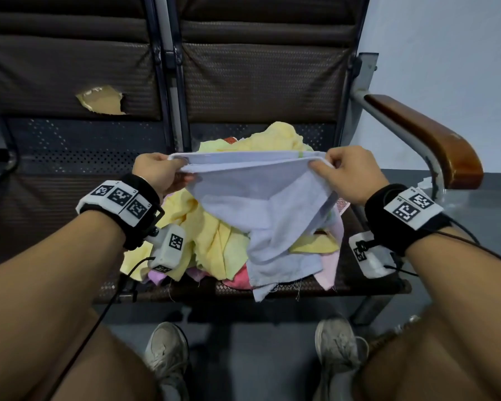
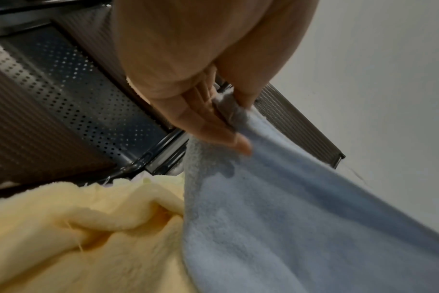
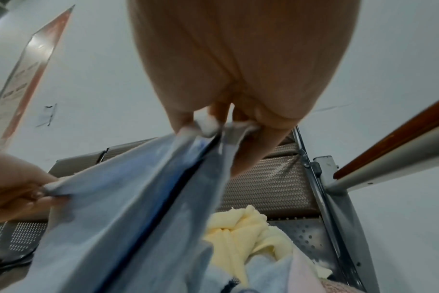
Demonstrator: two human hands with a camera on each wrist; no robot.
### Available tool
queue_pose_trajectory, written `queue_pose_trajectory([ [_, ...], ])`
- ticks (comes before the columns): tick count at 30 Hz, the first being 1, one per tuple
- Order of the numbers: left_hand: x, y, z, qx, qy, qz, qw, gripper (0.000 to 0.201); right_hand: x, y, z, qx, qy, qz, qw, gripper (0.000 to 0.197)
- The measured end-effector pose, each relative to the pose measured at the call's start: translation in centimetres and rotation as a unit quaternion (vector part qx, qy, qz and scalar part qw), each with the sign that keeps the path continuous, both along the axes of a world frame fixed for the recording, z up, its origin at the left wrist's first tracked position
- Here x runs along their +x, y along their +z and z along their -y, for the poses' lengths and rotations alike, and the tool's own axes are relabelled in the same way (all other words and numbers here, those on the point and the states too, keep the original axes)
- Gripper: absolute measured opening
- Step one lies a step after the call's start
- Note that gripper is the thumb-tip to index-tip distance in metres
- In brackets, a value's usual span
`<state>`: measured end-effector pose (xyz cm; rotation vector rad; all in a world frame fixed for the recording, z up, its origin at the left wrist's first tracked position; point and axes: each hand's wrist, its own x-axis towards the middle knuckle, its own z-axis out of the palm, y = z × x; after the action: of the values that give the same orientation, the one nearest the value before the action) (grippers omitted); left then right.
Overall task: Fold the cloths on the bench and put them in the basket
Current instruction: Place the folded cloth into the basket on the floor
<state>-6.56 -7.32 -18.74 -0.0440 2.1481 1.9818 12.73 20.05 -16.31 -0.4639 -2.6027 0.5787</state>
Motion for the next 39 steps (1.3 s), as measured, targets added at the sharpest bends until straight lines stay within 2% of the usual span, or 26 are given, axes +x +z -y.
queue_pose_trajectory([
  [4,-0.1,0.5,0.5,0.035,0.007,-0.015,0.999,0.020,0.2,0.0,0.0,-0.013,0.044,0.028,0.999,0.052],
  [7,0.2,0.3,1.0,0.057,-0.042,-0.030,0.997,0.028,0.5,-0.4,-0.1,-0.006,0.061,0.059,0.996,0.025],
  [8,0.2,0.3,1.2,0.053,-0.053,-0.032,0.997,0.028,0.6,-0.6,-0.1,-0.006,0.063,0.068,0.996,0.018],
  [11,-0.2,0.1,1.4,0.028,-0.047,-0.024,0.998,0.026,0.5,-1.0,-0.5,0.029,0.056,0.107,0.992,0.020],
  [13,-0.3,0.2,1.3,-0.032,-0.045,-0.055,0.997,0.030,0.4,-0.9,-0.5,0.037,0.032,0.114,0.992,0.021],
  [15,0.1,0.7,0.9,-0.074,-0.052,-0.089,0.992,0.025,0.1,-0.6,-0.2,0.023,0.001,0.087,0.996,0.019],
  [16,0.6,1.2,0.7,-0.066,-0.056,-0.090,0.992,0.022,-0.1,-0.3,0.0,0.014,-0.014,0.067,0.998,0.018],
  [18,1.4,2.4,0.4,-0.010,-0.073,-0.065,0.995,0.025,-0.3,0.6,0.2,-0.017,-0.033,0.027,0.999,0.023],
  [20,1.9,3.6,0.5,0.055,-0.129,-0.064,0.988,0.032,-0.2,2.2,-0.1,-0.070,-0.049,-0.022,0.996,0.029],
  [23,2.1,6.1,0.8,0.035,-0.181,-0.151,0.971,0.035,0.2,5.2,-0.9,-0.107,-0.049,-0.059,0.991,0.030],
  [27,1.5,10.6,1.1,-0.023,-0.161,-0.244,0.956,0.029,0.8,9.7,-1.4,-0.113,0.008,-0.053,0.992,0.036],
  [31,1.1,15.1,1.5,-0.039,-0.100,-0.329,0.938,0.022,0.8,14.3,-1.0,-0.210,0.033,-0.093,0.973,0.030],
  [34,1.0,17.9,1.3,0.024,-0.071,-0.342,0.937,0.040,0.7,17.5,-0.1,-0.254,0.042,-0.126,0.958,0.031],
  [36,0.8,19.2,1.0,0.054,-0.050,-0.340,0.938,0.044,0.5,19.0,0.5,-0.264,0.032,-0.139,0.954,0.037],
  [39,-0.1,19.9,0.4,0.048,-0.012,-0.315,0.948,0.055,-0.2,20.5,1.0,-0.276,0.004,-0.134,0.952,0.034],
])
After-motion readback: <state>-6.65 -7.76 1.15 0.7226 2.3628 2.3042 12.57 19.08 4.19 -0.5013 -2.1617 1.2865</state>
